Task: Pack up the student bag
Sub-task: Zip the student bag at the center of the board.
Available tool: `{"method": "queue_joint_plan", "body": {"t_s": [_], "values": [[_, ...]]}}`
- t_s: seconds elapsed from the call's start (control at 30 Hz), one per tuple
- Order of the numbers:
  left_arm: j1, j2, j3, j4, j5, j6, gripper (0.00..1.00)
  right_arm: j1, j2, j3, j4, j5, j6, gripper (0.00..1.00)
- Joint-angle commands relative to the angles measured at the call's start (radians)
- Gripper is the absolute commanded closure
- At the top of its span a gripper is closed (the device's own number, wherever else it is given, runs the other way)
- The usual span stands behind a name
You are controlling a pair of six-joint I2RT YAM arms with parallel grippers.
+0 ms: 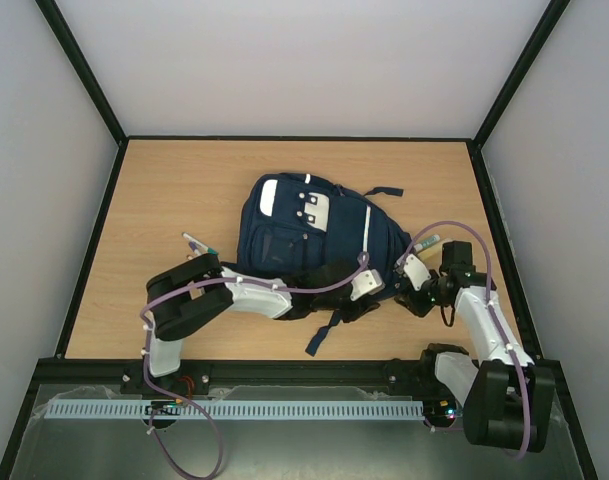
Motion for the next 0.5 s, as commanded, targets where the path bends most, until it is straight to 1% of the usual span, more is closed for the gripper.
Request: {"method": "queue_joint_plan", "body": {"t_s": [0.0, 0.1, 0.17, 0.23, 0.27, 0.33, 0.4, 0.47], "values": [[-0.005, 0.063, 0.059, 0.007, 0.011, 0.041, 0.55, -0.005, 0.013, -0.051, 0.037, -0.092, -0.047, 0.59], [-0.004, 0.093, 0.082, -0.001, 0.006, 0.045, 0.58, -0.005, 0.026, -0.073, 0.070, -0.101, -0.068, 0.59], [-0.002, 0.110, 0.097, -0.004, 0.002, 0.043, 0.61, -0.005, 0.028, -0.092, 0.096, -0.099, -0.073, 0.62], [0.002, 0.121, 0.105, -0.005, 0.002, 0.040, 0.66, -0.005, 0.027, -0.107, 0.128, -0.090, -0.066, 0.67], [0.002, 0.124, 0.107, -0.005, 0.006, 0.039, 0.70, -0.005, 0.024, -0.112, 0.137, -0.089, -0.065, 0.72], [0.004, 0.128, 0.109, -0.004, 0.010, 0.034, 0.75, -0.004, 0.011, -0.120, 0.161, -0.086, -0.046, 0.79], [0.005, 0.128, 0.109, -0.004, 0.008, 0.031, 0.79, -0.005, -0.008, -0.127, 0.192, -0.075, -0.015, 0.82], [0.006, 0.128, 0.110, -0.005, 0.008, 0.031, 0.82, -0.005, -0.023, -0.133, 0.223, -0.061, 0.021, 0.82]]}}
